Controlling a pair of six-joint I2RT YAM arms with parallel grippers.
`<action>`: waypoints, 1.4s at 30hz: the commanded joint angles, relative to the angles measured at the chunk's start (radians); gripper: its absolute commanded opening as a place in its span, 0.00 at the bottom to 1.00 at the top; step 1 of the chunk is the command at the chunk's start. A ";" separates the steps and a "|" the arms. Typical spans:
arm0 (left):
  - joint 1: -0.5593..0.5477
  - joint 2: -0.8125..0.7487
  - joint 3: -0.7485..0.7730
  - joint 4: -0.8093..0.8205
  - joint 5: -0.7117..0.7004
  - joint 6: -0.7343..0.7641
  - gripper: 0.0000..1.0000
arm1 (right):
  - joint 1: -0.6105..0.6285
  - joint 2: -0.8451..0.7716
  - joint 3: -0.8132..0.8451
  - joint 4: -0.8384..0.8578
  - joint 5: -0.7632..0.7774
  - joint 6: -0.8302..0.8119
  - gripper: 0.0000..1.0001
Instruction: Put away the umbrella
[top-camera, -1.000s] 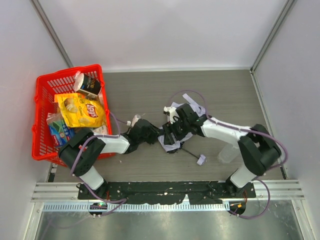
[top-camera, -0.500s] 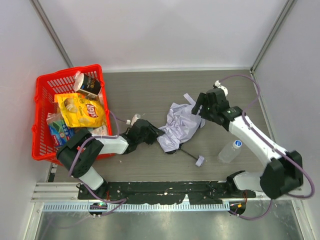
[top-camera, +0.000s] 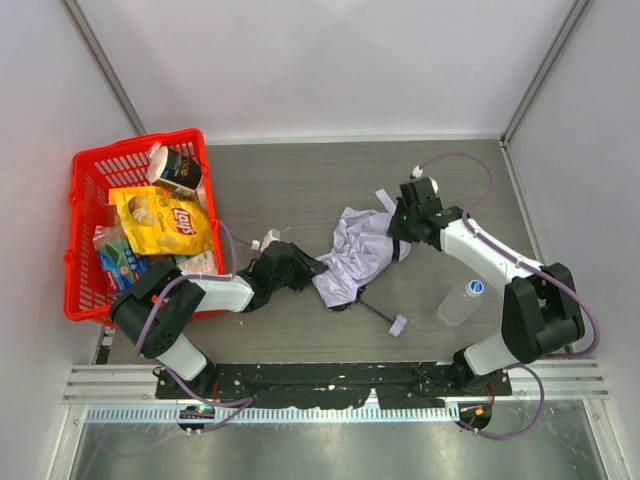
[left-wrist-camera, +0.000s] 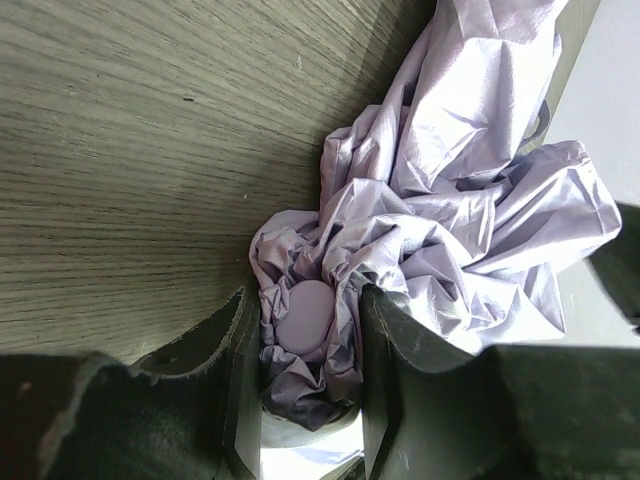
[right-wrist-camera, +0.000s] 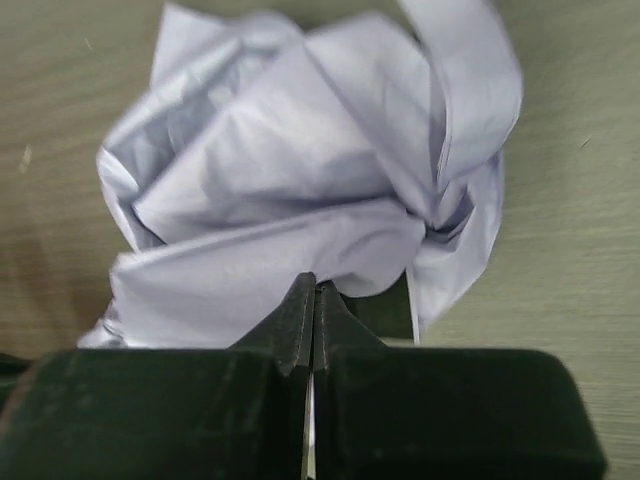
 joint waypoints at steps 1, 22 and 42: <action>0.005 0.015 -0.066 -0.027 -0.062 0.087 0.00 | -0.012 -0.051 0.163 0.003 0.202 -0.019 0.01; 0.007 0.013 -0.094 0.015 -0.050 0.044 0.00 | 0.008 -0.177 0.103 0.097 -0.144 -0.061 0.05; 0.007 -0.024 -0.083 -0.018 -0.030 0.037 0.00 | 0.138 -0.134 -0.085 0.046 -0.159 -0.122 0.62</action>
